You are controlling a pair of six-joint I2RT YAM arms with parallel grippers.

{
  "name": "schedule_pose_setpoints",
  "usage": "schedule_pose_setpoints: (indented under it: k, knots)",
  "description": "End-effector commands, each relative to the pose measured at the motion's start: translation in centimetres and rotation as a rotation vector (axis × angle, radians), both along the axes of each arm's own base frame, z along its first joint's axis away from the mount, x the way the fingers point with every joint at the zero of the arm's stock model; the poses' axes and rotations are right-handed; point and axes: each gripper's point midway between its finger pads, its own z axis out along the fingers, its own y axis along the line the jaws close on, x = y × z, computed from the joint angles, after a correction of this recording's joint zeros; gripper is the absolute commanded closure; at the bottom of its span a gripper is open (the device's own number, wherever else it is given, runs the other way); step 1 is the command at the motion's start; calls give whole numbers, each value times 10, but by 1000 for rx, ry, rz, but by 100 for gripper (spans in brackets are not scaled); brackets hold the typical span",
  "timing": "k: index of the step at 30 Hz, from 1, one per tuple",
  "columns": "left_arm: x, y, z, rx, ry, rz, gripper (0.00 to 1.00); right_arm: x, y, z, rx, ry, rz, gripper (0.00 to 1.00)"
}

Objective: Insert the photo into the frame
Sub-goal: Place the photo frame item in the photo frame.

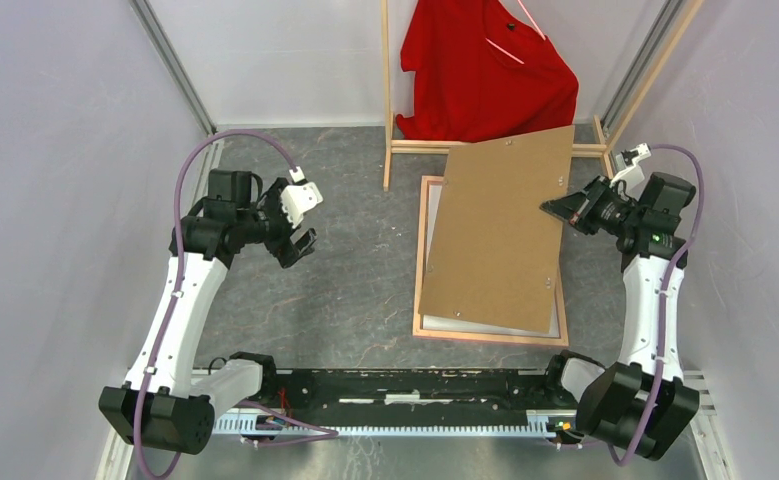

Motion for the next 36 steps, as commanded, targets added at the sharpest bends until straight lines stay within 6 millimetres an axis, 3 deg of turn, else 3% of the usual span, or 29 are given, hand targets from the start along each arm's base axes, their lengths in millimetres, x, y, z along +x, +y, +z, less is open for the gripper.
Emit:
schedule_pose_setpoints:
  k: [1, 17, 22, 30, 36]
  knots:
    - [-3, 2, 3, 28, -24, -27, 9, -1, 3, 45, -15, -137, 29, 100]
    - [-6, 2, 1, 32, -18, -29, 9, 3, -5, 38, -63, -118, 0, 100]
    - [-5, 3, -1, 35, -14, -31, 9, 0, 3, 34, -1, -118, 29, 100]
    - [-4, 2, -3, 36, -10, -39, 10, -5, 4, 12, -2, -64, 0, 100]
    - [-6, 1, -2, 30, -13, -40, 10, -5, 1, 8, -52, -55, -6, 100]
